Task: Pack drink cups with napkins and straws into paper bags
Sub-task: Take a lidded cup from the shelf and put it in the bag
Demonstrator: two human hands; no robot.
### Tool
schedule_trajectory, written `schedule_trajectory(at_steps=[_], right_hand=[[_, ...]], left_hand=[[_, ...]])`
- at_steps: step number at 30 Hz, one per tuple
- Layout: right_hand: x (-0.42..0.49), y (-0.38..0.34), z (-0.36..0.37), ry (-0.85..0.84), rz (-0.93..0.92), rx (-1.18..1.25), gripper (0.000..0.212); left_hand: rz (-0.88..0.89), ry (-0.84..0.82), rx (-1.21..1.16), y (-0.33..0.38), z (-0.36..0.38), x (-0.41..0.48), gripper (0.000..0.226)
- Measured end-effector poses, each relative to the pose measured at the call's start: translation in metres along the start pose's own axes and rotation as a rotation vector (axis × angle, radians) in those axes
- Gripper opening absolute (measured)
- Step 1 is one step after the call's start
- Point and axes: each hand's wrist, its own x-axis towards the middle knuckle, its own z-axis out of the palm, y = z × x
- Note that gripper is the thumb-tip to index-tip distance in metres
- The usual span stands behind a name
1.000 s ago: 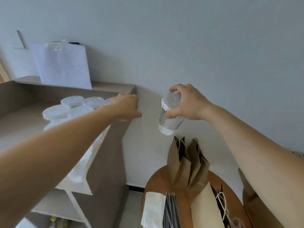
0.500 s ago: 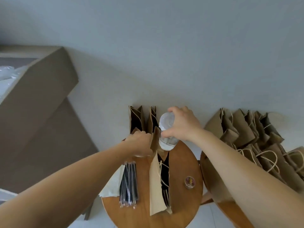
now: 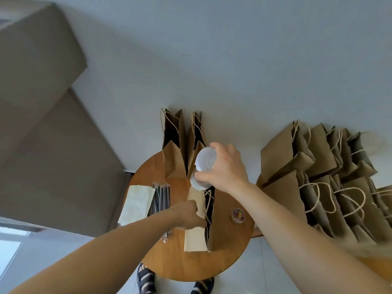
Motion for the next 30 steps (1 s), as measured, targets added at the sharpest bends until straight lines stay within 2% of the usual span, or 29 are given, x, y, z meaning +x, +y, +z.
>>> schedule_trajectory(at_steps=[4, 7, 10, 13, 18, 20, 23, 26, 30], right_hand=[[-0.011, 0.002, 0.006, 0.004, 0.025, -0.027, 0.093], [-0.014, 0.002, 0.005, 0.018, 0.041, -0.046, 0.092], [-0.015, 0.004, 0.004, 0.019, 0.080, -0.038, 0.094], [-0.016, 0.005, 0.006, 0.033, 0.105, -0.035, 0.094], [-0.017, 0.008, 0.007, 0.072, 0.131, -0.030, 0.092], [-0.018, 0.009, 0.007, 0.072, 0.139, -0.029, 0.093], [-0.021, 0.011, 0.008, 0.071, 0.135, -0.023, 0.093], [-0.024, 0.016, 0.006, 0.021, 0.055, -0.040, 0.092], [-0.028, 0.020, 0.005, -0.134, -0.221, -0.187, 0.087]], left_hand=[[-0.016, -0.067, -0.237, -0.004, 0.008, -0.004, 0.091], [0.017, -0.021, -0.107, -0.003, 0.012, -0.007, 0.095], [0.078, 0.077, 0.091, 0.003, 0.013, -0.010, 0.082], [0.105, 0.127, 0.080, 0.006, 0.013, -0.010, 0.058], [0.060, 0.081, -0.207, -0.005, 0.006, -0.005, 0.025], [-0.040, 0.065, -0.341, -0.012, 0.005, -0.002, 0.013], [-0.205, 0.072, -0.540, -0.019, 0.003, -0.001, 0.014], [-0.248, 0.064, -0.617, -0.026, 0.000, -0.002, 0.016], [-0.229, 0.080, -0.692, -0.029, -0.001, -0.008, 0.013]])
